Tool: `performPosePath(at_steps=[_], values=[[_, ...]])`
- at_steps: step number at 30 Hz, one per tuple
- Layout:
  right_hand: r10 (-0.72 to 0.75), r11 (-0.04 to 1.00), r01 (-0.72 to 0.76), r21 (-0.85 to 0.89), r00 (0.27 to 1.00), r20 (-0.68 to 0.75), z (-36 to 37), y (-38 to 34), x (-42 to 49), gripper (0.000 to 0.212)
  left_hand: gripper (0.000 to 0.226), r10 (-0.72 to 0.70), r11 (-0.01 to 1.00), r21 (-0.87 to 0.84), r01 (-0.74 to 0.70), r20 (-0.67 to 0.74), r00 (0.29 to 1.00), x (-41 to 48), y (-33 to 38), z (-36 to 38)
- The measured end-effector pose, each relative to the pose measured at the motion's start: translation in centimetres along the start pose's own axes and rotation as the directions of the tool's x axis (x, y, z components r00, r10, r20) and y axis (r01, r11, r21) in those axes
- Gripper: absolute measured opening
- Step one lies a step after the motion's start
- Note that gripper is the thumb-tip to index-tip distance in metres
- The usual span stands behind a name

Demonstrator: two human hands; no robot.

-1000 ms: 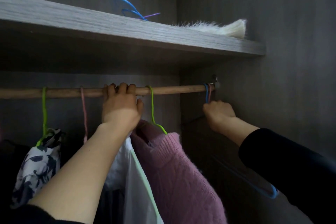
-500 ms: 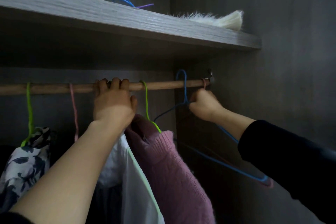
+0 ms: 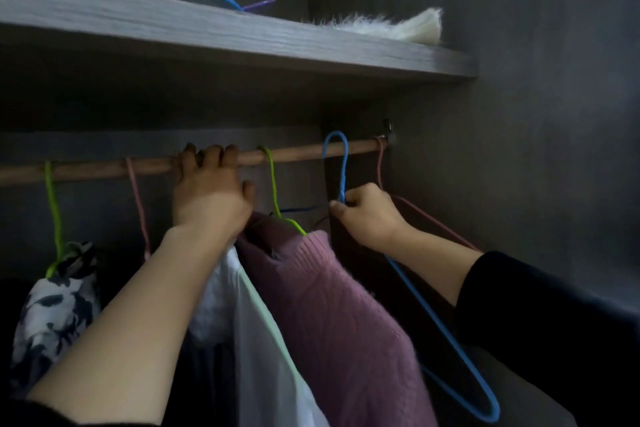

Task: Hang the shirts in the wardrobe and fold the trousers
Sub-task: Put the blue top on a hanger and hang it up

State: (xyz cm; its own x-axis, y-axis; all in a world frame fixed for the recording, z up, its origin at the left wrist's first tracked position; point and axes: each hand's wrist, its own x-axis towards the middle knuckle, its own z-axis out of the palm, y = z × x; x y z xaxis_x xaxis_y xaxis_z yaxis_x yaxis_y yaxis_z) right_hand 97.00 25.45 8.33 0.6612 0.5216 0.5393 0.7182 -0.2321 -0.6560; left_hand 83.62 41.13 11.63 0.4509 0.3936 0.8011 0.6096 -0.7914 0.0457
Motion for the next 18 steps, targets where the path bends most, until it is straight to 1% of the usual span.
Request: performPosePath(at_steps=[3, 6, 8, 10, 13, 16, 18], values=[[0.019, 0.999, -0.020, 0.032, 0.999, 0.031, -1.5, 0.4, -3.5, 0.022, 0.059, -0.047, 0.997, -0.066, 0.051, 0.066, 0.997, -1.4, 0.9, -1.3], [0.010, 1.000, -0.011, 0.007, 0.998, 0.069, -4.0, 0.9, -7.1, 0.016, 0.059, -0.145, 0.983, -0.090, 0.160, 0.154, 0.977, -4.2, 3.3, -3.1], [0.014, 1.000, -0.012, -0.012, 0.994, 0.109, -6.0, 1.4, -9.6, 0.014, 0.064, -0.114, 0.983, -0.123, 0.135, 0.162, 0.980, -6.6, 5.5, -4.0], [0.016, 0.999, -0.013, -0.033, 0.993, 0.120, -8.4, 2.0, -12.5, 0.015, 0.064, -0.048, 0.973, -0.217, 0.080, 0.147, 0.988, -9.1, 8.1, -4.7], [0.021, 0.999, -0.018, -0.026, 0.991, 0.130, -12.5, 3.3, -17.3, 0.017, 0.058, -0.017, 0.928, -0.364, 0.084, 0.182, 0.983, -13.2, 12.7, -5.9], [0.049, 0.997, -0.057, 0.050, 0.986, 0.160, -16.9, 5.3, -22.4, 0.020, 0.049, 0.000, 0.880, -0.472, 0.055, 0.115, 0.993, -17.8, 17.5, -7.2], [0.056, 0.996, -0.067, 0.058, 0.984, 0.169, -20.2, 6.8, -26.0, 0.019, 0.044, 0.018, 0.837, -0.547, 0.036, 0.094, 0.995, -20.9, 21.0, -8.0]])
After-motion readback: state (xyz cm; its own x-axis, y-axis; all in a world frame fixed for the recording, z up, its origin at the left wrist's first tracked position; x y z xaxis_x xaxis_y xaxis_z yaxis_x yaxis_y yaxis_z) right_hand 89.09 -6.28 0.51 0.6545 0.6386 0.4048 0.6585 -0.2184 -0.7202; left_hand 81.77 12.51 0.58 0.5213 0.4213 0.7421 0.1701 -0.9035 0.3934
